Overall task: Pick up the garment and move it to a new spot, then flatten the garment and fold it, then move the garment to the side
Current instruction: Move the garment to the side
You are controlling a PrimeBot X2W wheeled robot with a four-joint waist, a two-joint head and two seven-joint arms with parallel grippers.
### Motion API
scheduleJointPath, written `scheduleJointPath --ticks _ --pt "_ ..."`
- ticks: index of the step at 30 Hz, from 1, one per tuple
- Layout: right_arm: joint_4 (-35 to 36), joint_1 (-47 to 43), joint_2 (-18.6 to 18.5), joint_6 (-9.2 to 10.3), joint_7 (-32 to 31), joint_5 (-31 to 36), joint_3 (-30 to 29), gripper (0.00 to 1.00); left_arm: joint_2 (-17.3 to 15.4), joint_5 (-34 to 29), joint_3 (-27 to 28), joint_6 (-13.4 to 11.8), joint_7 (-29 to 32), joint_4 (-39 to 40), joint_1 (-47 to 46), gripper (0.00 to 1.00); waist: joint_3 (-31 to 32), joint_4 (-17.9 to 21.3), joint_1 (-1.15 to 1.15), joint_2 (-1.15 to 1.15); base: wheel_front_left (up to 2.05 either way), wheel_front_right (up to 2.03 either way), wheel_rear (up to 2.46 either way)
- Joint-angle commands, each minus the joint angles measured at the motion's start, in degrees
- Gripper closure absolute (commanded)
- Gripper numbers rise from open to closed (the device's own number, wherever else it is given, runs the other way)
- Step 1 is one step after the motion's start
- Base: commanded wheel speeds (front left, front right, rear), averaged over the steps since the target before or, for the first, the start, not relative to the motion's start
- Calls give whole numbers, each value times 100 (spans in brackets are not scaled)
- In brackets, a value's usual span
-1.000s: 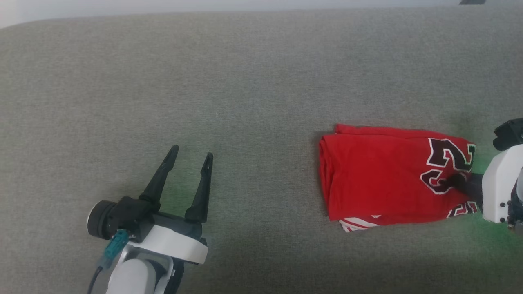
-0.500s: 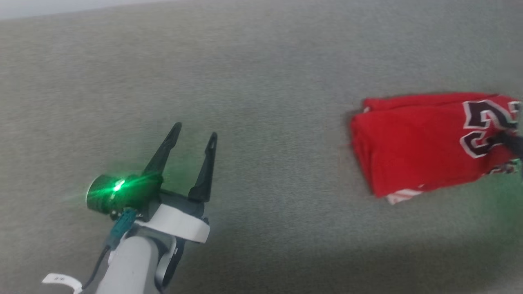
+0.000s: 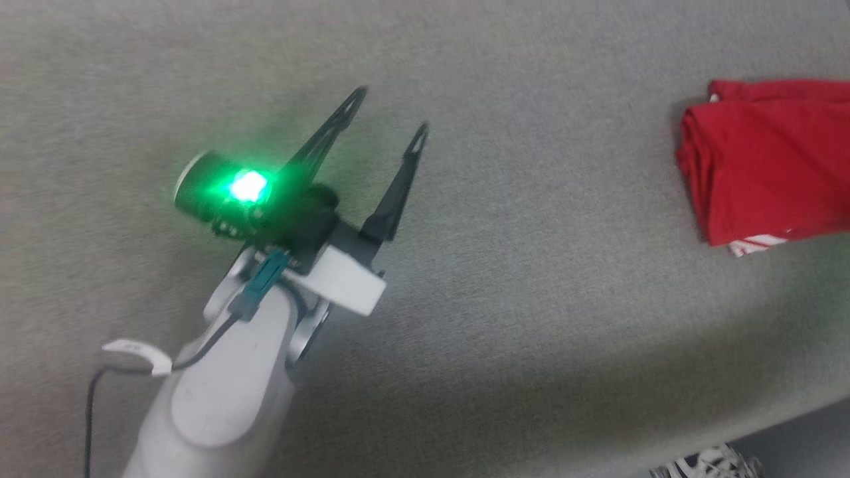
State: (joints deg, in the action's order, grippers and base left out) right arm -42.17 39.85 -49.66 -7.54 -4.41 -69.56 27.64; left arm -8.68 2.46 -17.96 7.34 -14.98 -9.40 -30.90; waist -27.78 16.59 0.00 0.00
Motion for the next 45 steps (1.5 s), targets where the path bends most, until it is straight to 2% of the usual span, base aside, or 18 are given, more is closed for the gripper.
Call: scheduleJointPath --ticks 1,9,15,23,30,31,32,33,34,45 --pt "-119 161 78 11 126 25 -19 100 -42 -33 -87 15 -26 -32 -166 0 -207 181 0 0 0 0 0" --pt "-1201 1151 395 11 955 625 272 100 -309 60 -732 14 -26 -302 -1186 0 -728 421 0 0 0 0 0" --pt "-1869 1636 700 11 1325 731 375 100 -305 127 -952 12 -26 -375 -1582 0 -895 399 0 0 0 0 0" --pt "-2199 1906 918 11 1434 691 552 100 -336 94 -983 12 -26 -340 -1711 0 -1006 393 0 0 0 0 0" --pt "-2309 1957 922 11 1591 592 674 100 -388 37 -944 8 -26 -290 -1747 0 -1082 370 0 0 0 0 0" --pt "-2319 1950 920 11 1617 586 687 86 -398 28 -930 -3 -26 -286 -1731 0 -1077 368 0 0 0 0 0" --pt "-2328 1932 918 11 1649 577 711 57 -416 8 -920 -16 -26 -293 -1710 0 -1063 366 0 0 0 0 0" --pt "-2336 1917 910 11 1675 571 736 11 -425 0 -918 -26 -26 -298 -1689 0 -1047 362 0 0 0 0 0" --pt "-2330 1902 908 11 1693 552 758 0 -431 -15 -923 -27 -26 -299 -1657 0 -1016 354 0 0 0 0 0" --pt "-1607 1537 711 11 1831 620 1326 0 -450 272 -585 -183 -27 -234 -848 0 -291 53 0 0 0 0 0"
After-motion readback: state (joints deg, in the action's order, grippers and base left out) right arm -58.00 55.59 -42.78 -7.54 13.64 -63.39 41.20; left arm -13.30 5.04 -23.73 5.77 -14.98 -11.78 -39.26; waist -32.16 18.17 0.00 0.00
